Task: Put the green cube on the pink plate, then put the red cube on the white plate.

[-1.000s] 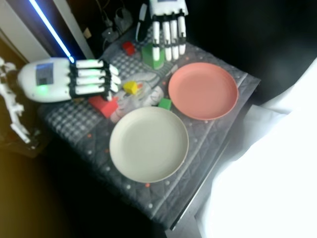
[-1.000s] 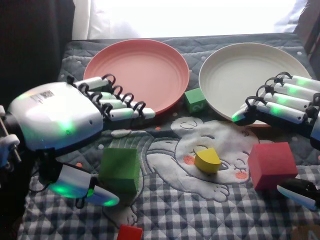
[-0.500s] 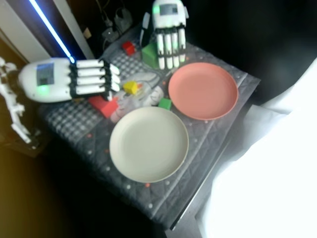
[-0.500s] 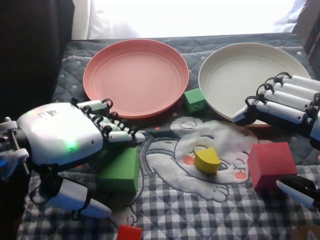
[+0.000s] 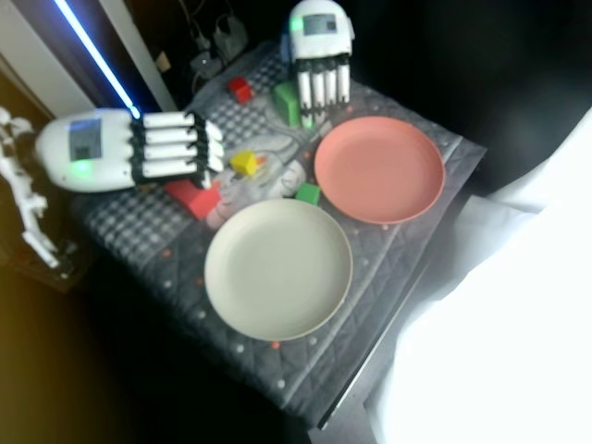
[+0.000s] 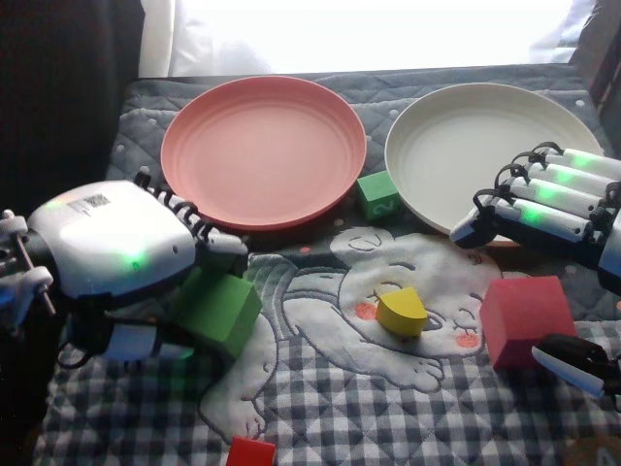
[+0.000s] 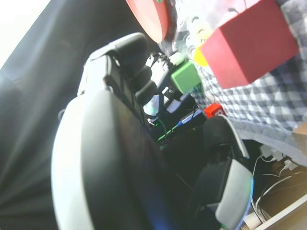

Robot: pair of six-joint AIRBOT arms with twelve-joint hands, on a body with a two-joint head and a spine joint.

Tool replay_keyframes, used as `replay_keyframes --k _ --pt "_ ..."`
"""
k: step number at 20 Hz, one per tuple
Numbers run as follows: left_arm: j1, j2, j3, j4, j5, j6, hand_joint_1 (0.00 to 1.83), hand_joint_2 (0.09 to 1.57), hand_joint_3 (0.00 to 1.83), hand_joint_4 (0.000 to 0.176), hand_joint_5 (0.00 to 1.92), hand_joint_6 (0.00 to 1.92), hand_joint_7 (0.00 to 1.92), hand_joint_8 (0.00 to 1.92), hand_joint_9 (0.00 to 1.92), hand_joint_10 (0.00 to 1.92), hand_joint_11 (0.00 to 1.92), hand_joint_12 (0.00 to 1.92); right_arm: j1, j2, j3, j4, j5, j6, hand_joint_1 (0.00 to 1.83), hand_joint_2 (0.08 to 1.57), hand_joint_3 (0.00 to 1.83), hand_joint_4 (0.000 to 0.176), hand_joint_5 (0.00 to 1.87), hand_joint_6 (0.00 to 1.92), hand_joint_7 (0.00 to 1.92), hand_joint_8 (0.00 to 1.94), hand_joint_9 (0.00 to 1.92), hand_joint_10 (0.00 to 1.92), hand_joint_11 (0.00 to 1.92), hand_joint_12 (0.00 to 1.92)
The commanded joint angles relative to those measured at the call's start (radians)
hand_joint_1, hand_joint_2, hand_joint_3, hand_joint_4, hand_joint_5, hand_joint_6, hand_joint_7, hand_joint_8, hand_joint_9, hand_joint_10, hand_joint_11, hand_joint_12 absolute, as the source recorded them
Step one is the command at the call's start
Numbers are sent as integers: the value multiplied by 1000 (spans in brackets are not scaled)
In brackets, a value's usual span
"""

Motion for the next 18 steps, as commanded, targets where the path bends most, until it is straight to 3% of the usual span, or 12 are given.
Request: replay_keyframes --k 1,3,4,9,13,16,17,18 --pt "-6 9 -1 -14 -148 1 1104 1326 2 0 537 1510 695 1588 632 1432 534 1762 5 0 3 24 -120 8 857 852 661 0 0 900 44 901 0 987 0 1573" --pt "-7 23 -9 -38 -202 1 1116 1322 0 0 559 1457 697 1625 609 1512 487 1841 4 0 4 24 -119 8 857 853 652 0 0 902 58 891 0 1000 0 1589" --pt "-6 32 -16 -55 -230 1 1148 1309 0 0 583 1385 721 1630 657 1515 562 1828 4 -1 4 24 -119 8 870 851 648 0 0 908 65 894 0 1007 0 1590" --pt "-45 65 -24 -157 -362 1 1176 1268 0 0 631 1304 797 1502 727 1337 619 1728 4 -9 9 25 -119 8 872 877 620 0 0 911 42 930 0 983 0 1567" --pt "-143 34 46 -189 -320 1 1182 1281 1 0 599 1314 782 1548 710 1437 579 1826 5 -17 13 25 -119 8 872 901 613 0 0 939 26 953 0 1021 0 1581" --pt "-227 -15 123 -204 -221 1 1154 1274 1 0 625 1343 774 1494 651 1314 485 1770 5 -23 17 25 -119 8 878 900 620 0 0 939 37 966 0 1054 0 1606" --pt "-263 -42 162 -204 -163 1 1139 1257 0 0 681 1341 772 1413 638 1140 409 1674 5 -25 19 25 -119 8 843 888 639 0 0 959 43 972 0 1086 0 1633" --pt "-278 -51 174 -204 -142 1 1139 1257 0 0 681 1341 772 1413 638 1140 409 1674 5 -26 19 25 -119 8 843 888 639 0 0 959 43 972 0 1086 0 1633"
